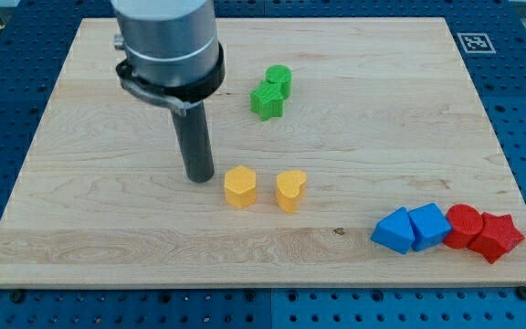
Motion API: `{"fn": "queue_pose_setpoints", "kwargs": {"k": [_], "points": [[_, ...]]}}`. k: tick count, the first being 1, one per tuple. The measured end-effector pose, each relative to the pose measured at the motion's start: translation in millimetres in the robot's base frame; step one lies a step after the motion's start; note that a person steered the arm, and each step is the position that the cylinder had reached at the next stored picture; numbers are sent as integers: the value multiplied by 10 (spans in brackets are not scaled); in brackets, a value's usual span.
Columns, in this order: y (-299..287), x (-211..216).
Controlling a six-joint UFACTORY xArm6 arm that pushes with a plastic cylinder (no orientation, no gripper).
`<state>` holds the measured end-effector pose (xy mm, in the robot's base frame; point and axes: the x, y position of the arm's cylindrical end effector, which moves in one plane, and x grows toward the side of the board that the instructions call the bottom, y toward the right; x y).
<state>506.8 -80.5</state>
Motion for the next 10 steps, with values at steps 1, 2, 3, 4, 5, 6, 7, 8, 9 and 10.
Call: {"fn": "queue_pose_setpoints", "kwargs": {"k": [1,2,3,4,5,6,7,8,9,10], "points": [[0,12],[32,12],[427,61],[447,65],[485,-201],[711,-555],[1167,-563],[1569,-563],[2010,-189],[2100,-145]]}}
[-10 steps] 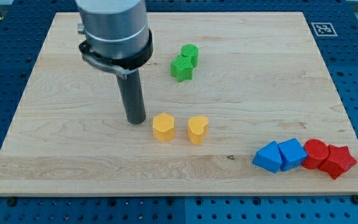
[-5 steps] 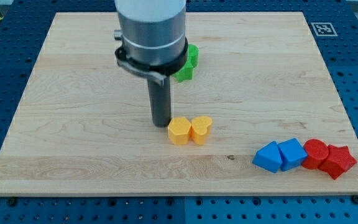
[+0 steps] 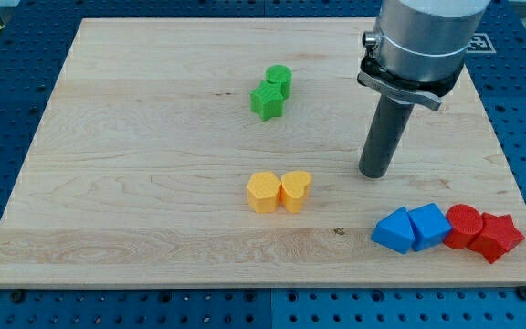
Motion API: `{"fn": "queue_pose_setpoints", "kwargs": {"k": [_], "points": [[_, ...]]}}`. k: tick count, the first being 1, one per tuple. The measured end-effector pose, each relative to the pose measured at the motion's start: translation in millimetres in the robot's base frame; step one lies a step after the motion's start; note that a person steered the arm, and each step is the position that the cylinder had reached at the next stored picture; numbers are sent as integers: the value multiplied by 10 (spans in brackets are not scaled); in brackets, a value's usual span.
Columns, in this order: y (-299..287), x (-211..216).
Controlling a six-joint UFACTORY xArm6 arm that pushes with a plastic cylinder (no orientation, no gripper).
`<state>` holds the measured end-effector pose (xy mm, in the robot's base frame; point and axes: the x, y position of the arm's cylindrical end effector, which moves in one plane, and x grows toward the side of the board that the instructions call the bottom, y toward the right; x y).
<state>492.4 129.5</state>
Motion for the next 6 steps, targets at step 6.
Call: {"fn": "queue_pose_setpoints", "kwargs": {"k": [6], "points": [[782,179]]}}
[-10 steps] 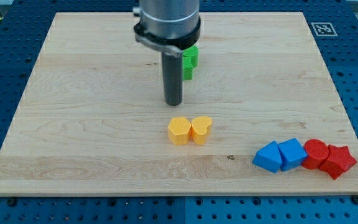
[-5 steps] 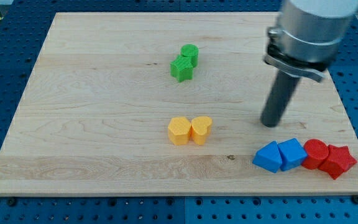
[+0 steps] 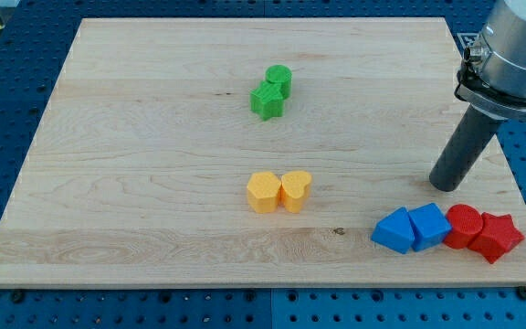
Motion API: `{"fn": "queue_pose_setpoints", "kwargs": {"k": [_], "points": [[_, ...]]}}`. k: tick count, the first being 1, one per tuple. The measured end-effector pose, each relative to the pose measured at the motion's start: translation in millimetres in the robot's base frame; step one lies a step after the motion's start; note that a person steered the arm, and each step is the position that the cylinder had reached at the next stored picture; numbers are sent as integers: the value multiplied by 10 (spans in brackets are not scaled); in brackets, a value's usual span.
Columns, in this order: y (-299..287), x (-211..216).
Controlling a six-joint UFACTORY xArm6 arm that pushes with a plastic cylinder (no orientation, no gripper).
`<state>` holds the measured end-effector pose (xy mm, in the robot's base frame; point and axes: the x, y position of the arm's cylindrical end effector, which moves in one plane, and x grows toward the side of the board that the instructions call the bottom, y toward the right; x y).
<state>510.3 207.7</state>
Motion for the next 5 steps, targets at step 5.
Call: {"fn": "queue_pose_setpoints", "kwargs": {"k": [5], "points": [[1085,1069]]}}
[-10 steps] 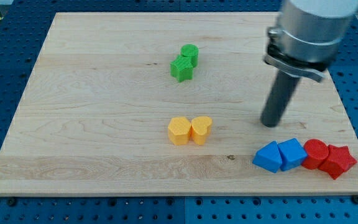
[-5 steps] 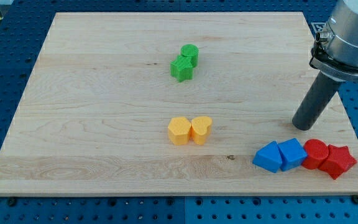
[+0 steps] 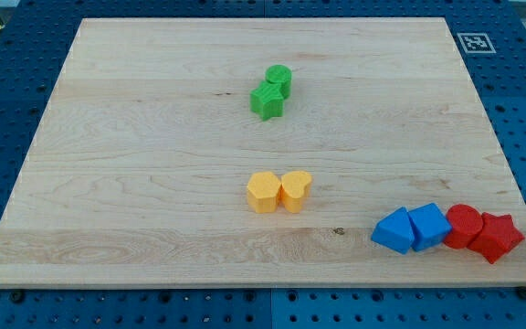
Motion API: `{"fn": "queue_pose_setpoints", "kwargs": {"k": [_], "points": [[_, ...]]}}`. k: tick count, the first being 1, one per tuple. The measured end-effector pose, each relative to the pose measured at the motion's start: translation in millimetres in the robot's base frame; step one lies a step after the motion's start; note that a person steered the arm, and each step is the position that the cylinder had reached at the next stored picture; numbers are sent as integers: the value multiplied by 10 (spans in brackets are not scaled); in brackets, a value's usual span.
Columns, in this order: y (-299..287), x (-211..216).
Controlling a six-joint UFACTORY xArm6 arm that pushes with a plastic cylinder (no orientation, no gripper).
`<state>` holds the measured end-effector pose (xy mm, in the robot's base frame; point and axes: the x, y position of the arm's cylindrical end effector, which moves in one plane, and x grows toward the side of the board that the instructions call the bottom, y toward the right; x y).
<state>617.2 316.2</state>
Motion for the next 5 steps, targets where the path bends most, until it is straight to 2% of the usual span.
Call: {"fn": "queue_pose_setpoints", "kwargs": {"k": [2,4,5], "points": [[-666,-4],[-875,-2],[-927,-174]]}}
